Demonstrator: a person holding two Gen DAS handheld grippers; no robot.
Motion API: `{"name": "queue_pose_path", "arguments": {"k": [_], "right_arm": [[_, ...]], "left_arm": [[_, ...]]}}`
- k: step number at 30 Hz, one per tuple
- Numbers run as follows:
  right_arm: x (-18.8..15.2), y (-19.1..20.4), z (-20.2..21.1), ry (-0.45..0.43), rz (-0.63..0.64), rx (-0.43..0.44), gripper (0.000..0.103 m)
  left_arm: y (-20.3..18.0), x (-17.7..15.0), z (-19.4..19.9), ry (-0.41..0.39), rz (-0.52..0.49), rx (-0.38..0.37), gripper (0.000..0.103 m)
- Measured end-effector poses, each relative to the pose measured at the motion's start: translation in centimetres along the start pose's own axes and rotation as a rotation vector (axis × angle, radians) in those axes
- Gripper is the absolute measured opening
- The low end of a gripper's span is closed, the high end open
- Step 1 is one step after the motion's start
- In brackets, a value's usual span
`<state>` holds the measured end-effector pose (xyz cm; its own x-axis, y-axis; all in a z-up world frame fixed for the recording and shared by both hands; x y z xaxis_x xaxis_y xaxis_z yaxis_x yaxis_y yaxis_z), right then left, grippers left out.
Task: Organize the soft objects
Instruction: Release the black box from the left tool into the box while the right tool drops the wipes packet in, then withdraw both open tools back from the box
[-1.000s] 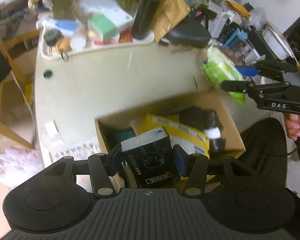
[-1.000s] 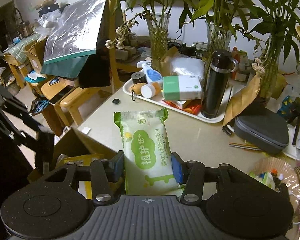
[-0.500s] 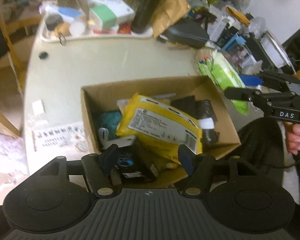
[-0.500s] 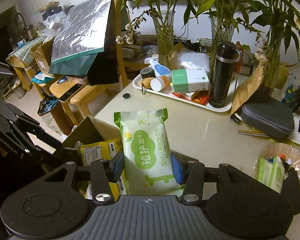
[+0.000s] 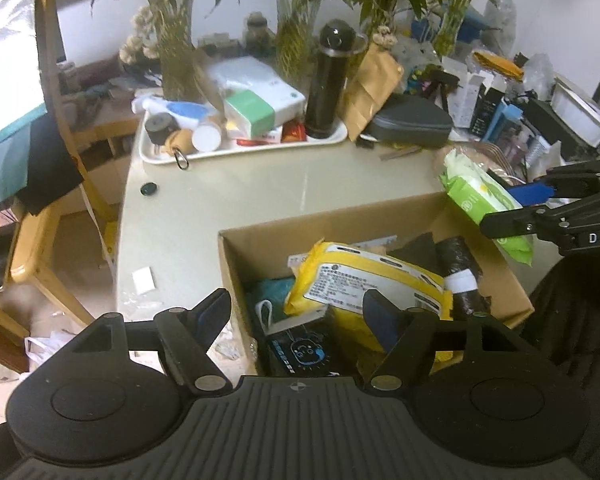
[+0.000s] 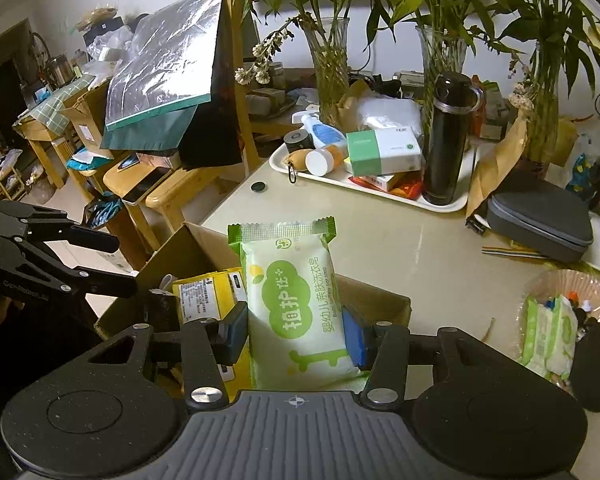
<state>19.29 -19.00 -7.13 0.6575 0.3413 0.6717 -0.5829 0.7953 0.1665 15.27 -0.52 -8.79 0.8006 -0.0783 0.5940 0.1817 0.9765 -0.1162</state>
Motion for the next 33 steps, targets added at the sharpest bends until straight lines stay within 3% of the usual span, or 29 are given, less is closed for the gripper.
{"name": "queue_pose_path", "arguments": {"k": [12,17,19,21,24,27,33], "right_arm": [[1.3,1.0,-0.1,-0.014,-0.016,-0.006,0.052],[0.8,1.4,-1.7,0.04,-0.029,-0.015,0.053],[0.5,1.5,-2.3,0.043,-0.033,-0.029,0.064],[0.3,1.4,-2.5,0.038,-0.034,-0.049,0.084],[0.0,1.2,-2.4,0.029,-0.037,-0.084,0.095],[-0.4,1.0,-2.1,0.021,-0.037,-0.132,0.103],[-1.0,0.4,-1.1,-0.005,-0.045,-0.208,0.103]], "left_arm": [[1.0,0.0,1.2,-0.077,0.009,0.029,0.072],[1.1,0.0,1.4,-0.095,0.012,0.037,0.072],[1.2,0.0,1.6,-0.101,0.013,0.038,0.072],[1.2,0.0,1.7,-0.106,0.017,0.04,0.072],[1.3,-0.1,1.9,-0.114,0.015,0.047,0.072],[1.3,-0.2,2.2,-0.129,0.008,0.062,0.072],[1.1,-0.2,2.8,-0.171,-0.001,0.09,0.072]]}}
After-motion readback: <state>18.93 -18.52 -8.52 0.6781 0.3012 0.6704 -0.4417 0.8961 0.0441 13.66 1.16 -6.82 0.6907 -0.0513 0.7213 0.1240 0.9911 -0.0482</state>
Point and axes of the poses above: each gripper's, at about its wrist camera, not at the fingertips, and z roughly against the way its jaws point, y to its left, x to its top, the point moved 9 cm from there along -z, roughly the way its jaws point, and after that the axes turned 4 degrees about z, right-handed, at the moved point
